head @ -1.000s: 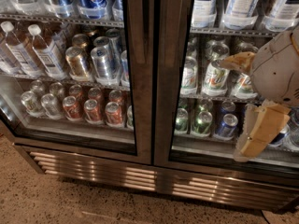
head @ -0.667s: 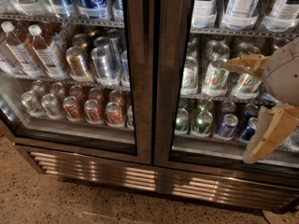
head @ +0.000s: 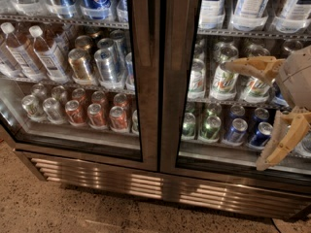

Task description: Open right fridge door

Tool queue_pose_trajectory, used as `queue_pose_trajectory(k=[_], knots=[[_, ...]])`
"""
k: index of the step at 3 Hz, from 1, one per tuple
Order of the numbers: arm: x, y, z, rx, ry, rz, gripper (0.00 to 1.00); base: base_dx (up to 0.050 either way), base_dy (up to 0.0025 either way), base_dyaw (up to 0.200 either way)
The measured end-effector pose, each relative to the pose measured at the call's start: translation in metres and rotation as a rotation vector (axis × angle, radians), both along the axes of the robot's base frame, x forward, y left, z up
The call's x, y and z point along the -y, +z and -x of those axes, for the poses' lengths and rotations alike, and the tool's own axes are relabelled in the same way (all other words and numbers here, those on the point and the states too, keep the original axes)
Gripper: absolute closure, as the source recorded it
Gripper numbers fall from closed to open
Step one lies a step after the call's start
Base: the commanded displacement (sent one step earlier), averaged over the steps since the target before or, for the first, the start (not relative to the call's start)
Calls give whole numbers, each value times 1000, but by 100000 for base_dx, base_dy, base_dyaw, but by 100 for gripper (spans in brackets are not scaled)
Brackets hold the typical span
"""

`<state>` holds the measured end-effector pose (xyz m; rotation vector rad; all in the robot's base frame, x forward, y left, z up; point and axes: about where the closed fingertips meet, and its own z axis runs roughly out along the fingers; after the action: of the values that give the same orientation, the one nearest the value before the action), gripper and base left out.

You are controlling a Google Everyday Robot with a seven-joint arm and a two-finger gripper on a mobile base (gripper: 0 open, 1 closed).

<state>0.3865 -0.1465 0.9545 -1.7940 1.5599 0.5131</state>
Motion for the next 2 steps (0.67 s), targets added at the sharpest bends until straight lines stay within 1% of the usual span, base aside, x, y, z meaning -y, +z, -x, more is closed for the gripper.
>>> queue_pose_trajectory(k=[1, 2], knots=[[0, 0, 0, 0, 0, 0, 0, 0, 0, 0], [-1, 2, 0, 1, 31, -55, 0, 0, 0, 0]])
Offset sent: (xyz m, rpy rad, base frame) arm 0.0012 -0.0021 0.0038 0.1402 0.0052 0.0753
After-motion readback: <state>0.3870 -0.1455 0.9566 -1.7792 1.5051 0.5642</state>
